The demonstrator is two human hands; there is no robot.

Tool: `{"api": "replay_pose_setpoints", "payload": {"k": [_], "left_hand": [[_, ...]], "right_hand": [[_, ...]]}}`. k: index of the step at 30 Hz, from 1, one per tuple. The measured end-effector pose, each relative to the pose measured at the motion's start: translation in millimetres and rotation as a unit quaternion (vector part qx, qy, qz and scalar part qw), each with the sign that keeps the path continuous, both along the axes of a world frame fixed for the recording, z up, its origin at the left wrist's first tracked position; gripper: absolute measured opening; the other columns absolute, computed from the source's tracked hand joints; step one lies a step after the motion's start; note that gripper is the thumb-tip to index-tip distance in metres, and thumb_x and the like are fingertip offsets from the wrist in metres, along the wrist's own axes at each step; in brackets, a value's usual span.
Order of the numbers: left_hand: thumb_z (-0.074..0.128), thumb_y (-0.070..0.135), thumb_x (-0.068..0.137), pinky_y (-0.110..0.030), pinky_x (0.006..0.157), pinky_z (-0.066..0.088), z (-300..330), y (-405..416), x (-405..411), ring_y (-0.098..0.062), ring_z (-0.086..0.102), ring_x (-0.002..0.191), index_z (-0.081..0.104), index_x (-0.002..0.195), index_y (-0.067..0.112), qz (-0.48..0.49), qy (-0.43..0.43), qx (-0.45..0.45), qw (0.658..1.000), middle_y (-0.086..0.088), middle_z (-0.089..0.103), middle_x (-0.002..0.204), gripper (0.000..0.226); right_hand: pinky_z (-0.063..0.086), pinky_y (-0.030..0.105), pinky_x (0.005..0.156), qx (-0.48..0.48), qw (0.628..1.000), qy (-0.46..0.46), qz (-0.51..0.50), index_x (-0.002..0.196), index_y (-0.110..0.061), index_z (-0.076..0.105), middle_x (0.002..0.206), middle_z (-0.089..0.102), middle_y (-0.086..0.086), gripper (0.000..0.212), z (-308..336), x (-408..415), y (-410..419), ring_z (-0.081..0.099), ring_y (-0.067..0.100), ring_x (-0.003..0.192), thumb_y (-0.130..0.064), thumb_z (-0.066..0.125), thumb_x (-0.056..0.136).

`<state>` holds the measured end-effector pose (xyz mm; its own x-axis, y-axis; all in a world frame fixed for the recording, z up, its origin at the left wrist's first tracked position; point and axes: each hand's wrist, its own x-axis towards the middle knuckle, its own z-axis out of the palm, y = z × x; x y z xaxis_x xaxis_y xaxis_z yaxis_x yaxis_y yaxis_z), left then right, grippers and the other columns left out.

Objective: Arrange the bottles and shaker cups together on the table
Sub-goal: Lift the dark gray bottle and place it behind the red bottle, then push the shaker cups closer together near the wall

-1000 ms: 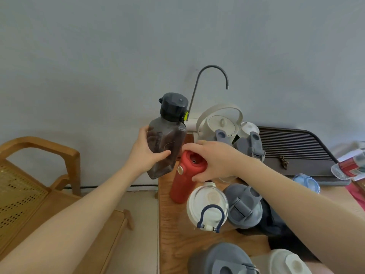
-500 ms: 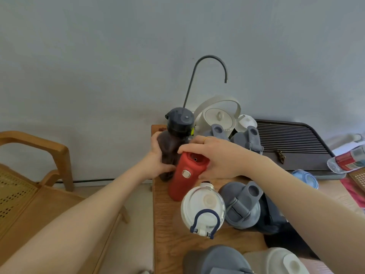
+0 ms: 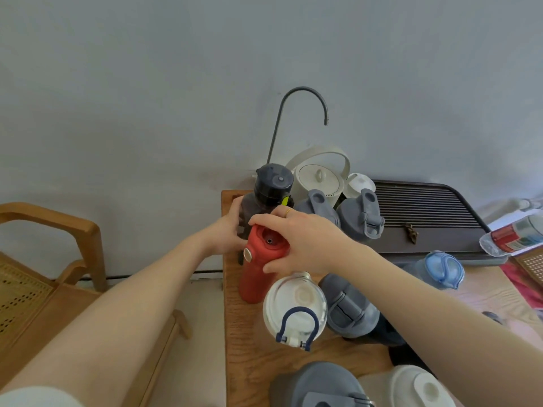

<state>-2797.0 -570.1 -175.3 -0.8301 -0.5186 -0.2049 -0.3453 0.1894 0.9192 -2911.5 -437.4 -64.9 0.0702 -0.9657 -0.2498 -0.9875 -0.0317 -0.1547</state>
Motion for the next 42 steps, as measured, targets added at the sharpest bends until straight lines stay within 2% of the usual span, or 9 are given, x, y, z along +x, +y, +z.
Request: {"api": "replay_pose_setpoints", "payload": {"k": [6, 10, 14, 17, 23, 29, 32, 37, 42], "left_hand": [[0.07, 0.0, 0.075, -0.032, 0.098, 0.041, 6.2, 6.0, 6.4, -0.018, 0.04, 0.128, 0.008, 0.139, 0.04, -0.023, 0.012, 0.079, 0.997, -0.005, 0.039, 0.141, 0.097], [0.064, 0.014, 0.084, -0.024, 0.105, 0.022, 8.3, 18.3, 17.0, -0.015, 0.017, 0.142, -0.008, 0.145, 0.034, 0.024, 0.021, 0.045, 0.998, -0.002, 0.015, 0.155, 0.096], [0.052, 0.025, 0.078, -0.023, 0.103, 0.03, 25.4, 50.0, 35.7, 0.002, 0.039, 0.121, 0.029, 0.133, 0.024, 0.152, 0.147, -0.084, 0.974, 0.004, 0.042, 0.134, 0.059], [0.05, 0.043, 0.074, -0.008, 0.088, 0.038, 36.5, 74.3, 45.7, 0.014, 0.047, 0.103, 0.037, 0.116, 0.039, 0.083, 0.166, -0.108, 0.977, 0.013, 0.049, 0.117, 0.045], [0.079, 0.024, 0.07, 0.001, 0.086, 0.034, 33.7, 84.9, 32.4, 0.001, 0.044, 0.114, 0.027, 0.133, 0.03, 0.061, 0.115, -0.123, 0.984, 0.011, 0.043, 0.127, 0.082], [0.081, 0.022, 0.067, -0.001, 0.083, 0.038, 30.6, 86.5, 34.1, 0.009, 0.049, 0.103, 0.033, 0.123, 0.032, 0.087, 0.134, -0.133, 0.978, 0.023, 0.047, 0.115, 0.075], [0.08, 0.024, 0.064, -0.014, 0.088, 0.043, 27.2, 85.3, 44.7, 0.0, 0.052, 0.106, 0.034, 0.128, 0.029, 0.104, 0.129, -0.131, 0.977, 0.02, 0.05, 0.116, 0.079], [0.082, 0.017, 0.065, 0.0, 0.079, 0.04, 30.3, 86.5, 53.8, 0.009, 0.05, 0.103, 0.032, 0.121, 0.042, 0.069, 0.095, -0.142, 0.983, 0.028, 0.048, 0.113, 0.079], [0.08, 0.013, 0.068, -0.009, 0.082, 0.041, 33.1, 86.4, 56.2, 0.007, 0.05, 0.104, 0.032, 0.124, 0.036, 0.067, 0.087, -0.103, 0.989, 0.026, 0.049, 0.112, 0.078]], "right_hand": [[0.05, 0.04, 0.086, -0.014, 0.999, -0.028, -0.041, 0.14, -0.035, 0.022, 0.13, 0.047, -0.001, 0.082, -3.3, -0.3, 8.6, 0.054, 0.023, 0.112, -0.057, 0.064, 0.073], [0.047, 0.036, 0.085, -0.041, 0.996, -0.03, -0.079, 0.14, -0.03, 0.026, 0.136, 0.045, -0.004, 0.079, 5.8, 1.7, 19.8, 0.053, 0.02, 0.115, -0.064, 0.056, 0.076], [0.049, 0.035, 0.082, -0.129, 0.973, -0.143, -0.126, 0.122, -0.026, 0.048, 0.114, 0.054, -0.007, 0.053, 24.7, -18.4, 55.5, 0.056, 0.012, 0.096, -0.058, 0.05, 0.079], [0.044, 0.027, 0.086, -0.006, 0.987, -0.152, -0.045, 0.122, -0.027, 0.049, 0.112, 0.051, -0.011, 0.051, 23.6, -23.0, 78.9, 0.052, 0.006, 0.099, -0.052, 0.059, 0.079], [0.04, 0.036, 0.102, 0.026, 0.999, -0.039, 0.016, 0.145, -0.032, 0.012, 0.15, 0.024, -0.005, 0.111, -9.8, -1.0, 91.5, 0.043, 0.019, 0.126, -0.06, 0.075, 0.058], [0.043, 0.035, 0.088, -0.049, 0.999, -0.009, 0.001, 0.135, -0.025, 0.03, 0.128, 0.045, -0.001, 0.092, -20.1, 4.1, 85.2, 0.054, 0.024, 0.108, -0.05, 0.076, 0.059], [0.045, 0.036, 0.086, -0.057, 0.997, -0.003, -0.046, 0.136, -0.023, 0.028, 0.129, 0.046, 0.002, 0.091, -19.2, -2.2, 79.5, 0.056, 0.026, 0.107, -0.049, 0.074, 0.061], [0.043, 0.036, 0.085, -0.08, 0.988, -0.006, -0.134, 0.136, -0.02, 0.027, 0.13, 0.047, 0.004, 0.092, -17.7, -9.4, 71.0, 0.055, 0.027, 0.11, -0.055, 0.071, 0.063], [0.042, 0.041, 0.092, -0.104, 0.98, -0.036, -0.167, 0.141, -0.018, 0.023, 0.138, 0.044, 0.007, 0.101, -23.2, -7.6, 69.1, 0.051, 0.028, 0.119, -0.058, 0.072, 0.062]]}}
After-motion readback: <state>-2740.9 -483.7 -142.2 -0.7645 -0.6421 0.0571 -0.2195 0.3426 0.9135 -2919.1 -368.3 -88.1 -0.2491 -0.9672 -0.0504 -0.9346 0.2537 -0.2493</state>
